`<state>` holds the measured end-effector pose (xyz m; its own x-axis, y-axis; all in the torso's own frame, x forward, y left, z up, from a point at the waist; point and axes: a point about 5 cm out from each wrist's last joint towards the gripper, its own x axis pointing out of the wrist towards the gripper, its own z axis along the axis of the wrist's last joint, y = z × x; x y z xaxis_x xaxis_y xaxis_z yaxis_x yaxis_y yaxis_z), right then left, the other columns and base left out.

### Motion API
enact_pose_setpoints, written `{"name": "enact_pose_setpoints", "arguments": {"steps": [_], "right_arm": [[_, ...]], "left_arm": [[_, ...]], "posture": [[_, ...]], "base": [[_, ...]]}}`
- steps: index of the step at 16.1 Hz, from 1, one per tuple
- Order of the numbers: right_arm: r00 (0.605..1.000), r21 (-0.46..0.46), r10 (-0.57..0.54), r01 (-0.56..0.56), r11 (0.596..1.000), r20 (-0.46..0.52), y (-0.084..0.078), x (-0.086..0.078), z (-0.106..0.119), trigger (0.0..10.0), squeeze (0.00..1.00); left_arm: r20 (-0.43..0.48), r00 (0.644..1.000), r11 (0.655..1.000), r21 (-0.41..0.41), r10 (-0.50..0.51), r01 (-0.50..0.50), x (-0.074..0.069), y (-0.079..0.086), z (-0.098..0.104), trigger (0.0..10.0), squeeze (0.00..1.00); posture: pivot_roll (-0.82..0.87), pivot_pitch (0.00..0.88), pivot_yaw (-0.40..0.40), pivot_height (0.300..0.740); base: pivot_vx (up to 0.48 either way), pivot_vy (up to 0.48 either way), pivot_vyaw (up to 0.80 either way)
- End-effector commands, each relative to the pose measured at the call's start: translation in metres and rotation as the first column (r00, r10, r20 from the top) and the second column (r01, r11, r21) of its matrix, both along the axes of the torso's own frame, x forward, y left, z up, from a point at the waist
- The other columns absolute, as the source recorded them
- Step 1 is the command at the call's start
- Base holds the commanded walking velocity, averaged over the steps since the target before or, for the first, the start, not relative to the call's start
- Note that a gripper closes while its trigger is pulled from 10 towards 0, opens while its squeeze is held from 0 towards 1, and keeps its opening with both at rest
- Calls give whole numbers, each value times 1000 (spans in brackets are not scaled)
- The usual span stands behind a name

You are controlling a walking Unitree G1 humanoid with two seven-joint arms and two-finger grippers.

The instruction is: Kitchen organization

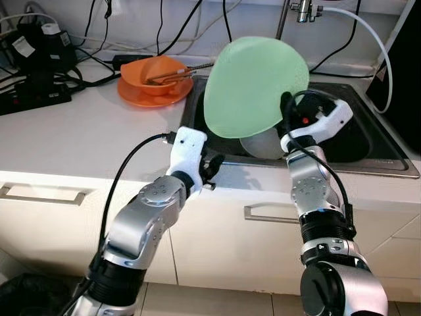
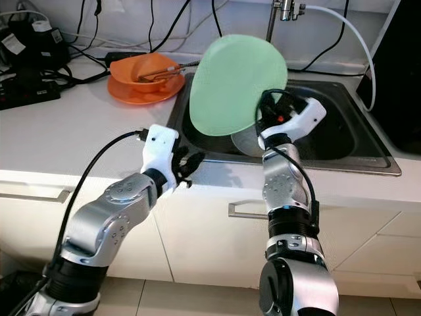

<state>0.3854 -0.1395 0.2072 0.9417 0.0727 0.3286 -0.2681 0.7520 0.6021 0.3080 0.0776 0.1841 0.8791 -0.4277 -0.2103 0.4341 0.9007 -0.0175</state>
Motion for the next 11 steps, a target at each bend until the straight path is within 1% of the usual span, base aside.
{"name": "enact_pose_setpoints", "arguments": {"steps": [1, 4, 5, 6, 7, 8, 10, 11], "right_arm": [[997, -83, -11, 17, 996, 72, 1, 0, 12, 10000, 0], [994, -205, -12, 34, 978, 109, 6, -1, 14, 10000, 0], [993, -233, -16, 43, 972, 114, 7, -1, 14, 10000, 0], [992, -283, -22, 57, 957, 125, 8, -1, 13, 10000, 0], [992, -310, -34, 71, 948, 123, 8, 0, 12, 10000, 0], [990, -427, -53, 103, 899, 128, 9, 1, 9, 10000, 0], [990, -466, -61, 112, 878, 124, 11, 1, 6, 10000, 0], [990, -511, -66, 123, 851, 129, 12, 1, 3, 10000, 0]], "left_arm": [[-4, 1000, 1000, 14, 5, -5, -2, 2, 0, 10000, 0], [-9, 1000, 1000, 18, 8, -7, -3, 3, 1, 10000, 0], [-9, 1000, 1000, 17, 7, -7, -4, 3, 1, 10000, 0], [-7, 1000, 1000, 16, 3, -3, -4, 2, 2, 10000, 0], [-7, 1000, 1000, 15, 3, -3, -4, 2, 3, 10000, 0], [-6, 1000, 1000, 13, 1, -1, -5, 2, 3, 10000, 0], [-5, 1000, 1000, 13, 1, -1, -6, 2, 3, 10000, 0], [-4, 1000, 1000, 13, 1, -1, -6, 2, 3, 10000, 0]], "posture": [[150, 33, 1, 740], [150, 31, 0, 740], [150, 31, 0, 740], [152, 28, -1, 740], [152, 28, -1, 740], [154, 27, -1, 740], [156, 25, -1, 740], [155, 23, -1, 740]], "base": [[0, 0, 0], [0, 0, 0], [0, 0, 0], [0, 0, 0], [0, 0, 0], [0, 0, 0], [0, 0, 0], [0, 0, 0]]}}
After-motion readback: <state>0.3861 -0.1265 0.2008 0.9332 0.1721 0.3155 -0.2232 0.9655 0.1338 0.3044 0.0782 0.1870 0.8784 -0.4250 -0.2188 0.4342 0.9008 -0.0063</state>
